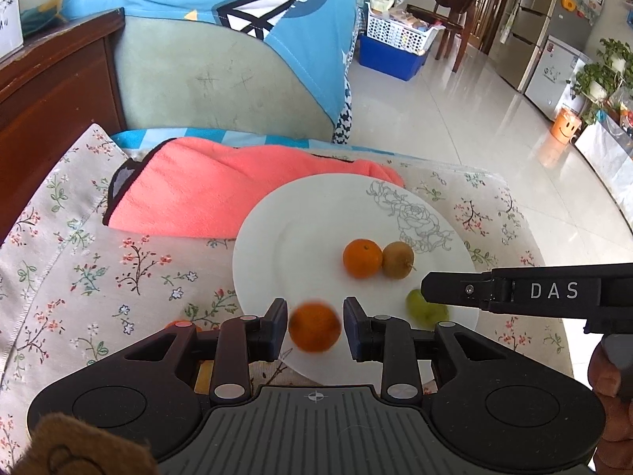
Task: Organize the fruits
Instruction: 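Carry the green fruit onto the plate and open the right gripper while the left gripper carries the orange, then lower the orange onto the plate and open the left gripper, then withdraw both tools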
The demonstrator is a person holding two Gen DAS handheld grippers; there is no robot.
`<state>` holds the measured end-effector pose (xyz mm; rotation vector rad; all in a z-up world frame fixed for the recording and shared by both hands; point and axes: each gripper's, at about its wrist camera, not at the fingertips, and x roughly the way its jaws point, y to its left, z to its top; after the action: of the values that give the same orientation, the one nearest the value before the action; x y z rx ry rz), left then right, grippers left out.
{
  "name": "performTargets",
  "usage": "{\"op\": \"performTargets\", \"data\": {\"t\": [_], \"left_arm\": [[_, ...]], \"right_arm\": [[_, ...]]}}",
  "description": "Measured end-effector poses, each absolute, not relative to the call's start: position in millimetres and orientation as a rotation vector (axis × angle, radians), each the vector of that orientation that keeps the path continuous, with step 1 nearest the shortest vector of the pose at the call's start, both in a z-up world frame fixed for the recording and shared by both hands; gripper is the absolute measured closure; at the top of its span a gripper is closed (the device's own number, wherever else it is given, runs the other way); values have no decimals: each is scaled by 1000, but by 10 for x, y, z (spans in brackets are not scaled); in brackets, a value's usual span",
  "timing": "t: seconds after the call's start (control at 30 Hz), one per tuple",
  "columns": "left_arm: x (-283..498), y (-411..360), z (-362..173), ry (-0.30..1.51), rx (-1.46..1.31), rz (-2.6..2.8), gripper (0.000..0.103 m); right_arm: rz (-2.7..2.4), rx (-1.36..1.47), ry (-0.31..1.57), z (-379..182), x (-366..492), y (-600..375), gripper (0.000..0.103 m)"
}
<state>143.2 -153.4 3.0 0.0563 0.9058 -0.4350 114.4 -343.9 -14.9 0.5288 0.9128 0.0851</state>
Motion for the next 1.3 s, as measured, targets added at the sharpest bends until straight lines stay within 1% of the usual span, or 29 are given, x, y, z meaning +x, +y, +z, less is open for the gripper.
{"op": "performTargets", "data": {"t": [0.03,0.07,0.13,0.2,0.33,0.47,0.57,0.93,1.03,1.3], "left_arm": [[1428,-1520,52,899,50,-432,68],[1427,-1502,76,891,43,-422,62],[1431,-1466,118,878,33,-397,53],[1441,-1429,163,868,28,-378,52],[1447,-1324,262,851,7,-343,41],[1390,-1199,346,826,10,-314,35],[1339,-1063,374,821,-9,-286,33],[1065,-621,366,859,-66,-227,33],[1003,-554,324,875,-47,-222,33],[835,-423,180,899,32,-250,33]], "right_arm": [[85,536,908,-140,1140,-3449,72],[84,535,903,-130,1137,-3451,72],[87,532,894,-111,1134,-3452,72],[96,537,892,-100,1135,-3450,72],[110,524,883,-73,1120,-3448,72],[116,502,878,-50,1076,-3436,72],[122,470,876,-28,1030,-3391,71],[215,365,891,2,799,-3136,70],[250,343,904,-14,728,-3038,66],[340,264,929,-60,551,-2788,66]]}}
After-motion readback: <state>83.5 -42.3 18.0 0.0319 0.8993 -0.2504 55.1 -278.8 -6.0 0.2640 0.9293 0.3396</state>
